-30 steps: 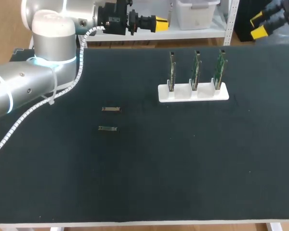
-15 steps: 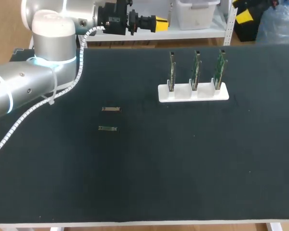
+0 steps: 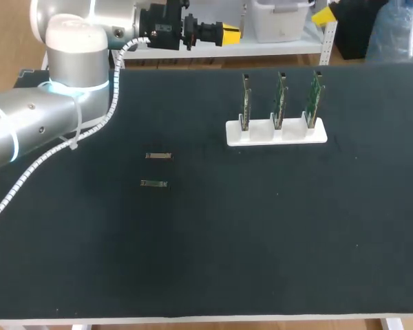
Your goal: Pick up the optical module with the left hand, and insert it into the network port with the right hand.
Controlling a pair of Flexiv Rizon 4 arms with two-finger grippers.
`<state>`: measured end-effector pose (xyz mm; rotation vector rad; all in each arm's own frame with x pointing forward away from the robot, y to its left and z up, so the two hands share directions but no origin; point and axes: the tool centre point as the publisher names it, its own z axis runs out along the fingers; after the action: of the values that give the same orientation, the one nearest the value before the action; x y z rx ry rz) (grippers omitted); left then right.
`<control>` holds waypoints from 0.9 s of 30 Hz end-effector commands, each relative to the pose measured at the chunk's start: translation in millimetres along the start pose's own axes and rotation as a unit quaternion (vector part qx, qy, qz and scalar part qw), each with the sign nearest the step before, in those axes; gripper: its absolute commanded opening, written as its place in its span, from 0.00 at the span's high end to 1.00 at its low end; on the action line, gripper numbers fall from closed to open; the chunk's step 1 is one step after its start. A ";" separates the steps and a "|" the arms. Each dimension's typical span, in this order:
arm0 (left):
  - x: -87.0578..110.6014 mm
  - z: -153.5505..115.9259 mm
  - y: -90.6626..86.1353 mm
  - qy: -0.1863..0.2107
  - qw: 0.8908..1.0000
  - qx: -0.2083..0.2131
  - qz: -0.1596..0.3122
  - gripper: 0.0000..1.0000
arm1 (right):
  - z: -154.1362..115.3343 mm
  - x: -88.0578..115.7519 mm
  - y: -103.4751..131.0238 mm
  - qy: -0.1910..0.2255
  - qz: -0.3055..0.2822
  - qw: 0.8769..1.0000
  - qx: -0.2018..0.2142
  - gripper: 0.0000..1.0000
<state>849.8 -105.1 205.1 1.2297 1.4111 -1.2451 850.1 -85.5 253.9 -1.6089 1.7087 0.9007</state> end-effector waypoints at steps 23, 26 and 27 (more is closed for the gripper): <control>-0.2 -0.5 -3.2 0.000 1.000 -0.004 0.000 1.00 | 64.1 -50.2 0.3 -0.012 -0.030 0.982 -0.188 0.00; -0.2 -0.5 -3.2 0.000 1.000 -0.004 0.000 1.00 | 72.8 -52.4 2.6 -0.016 -0.028 0.981 -0.193 0.00; -0.2 -0.5 -3.2 0.000 1.000 -0.004 0.000 1.00 | 75.4 -53.1 3.6 -0.015 -0.028 0.980 -0.194 0.00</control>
<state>849.7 -105.1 205.1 1.2297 1.4111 -1.2452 840.3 1.3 255.7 -1.6437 1.6214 0.9520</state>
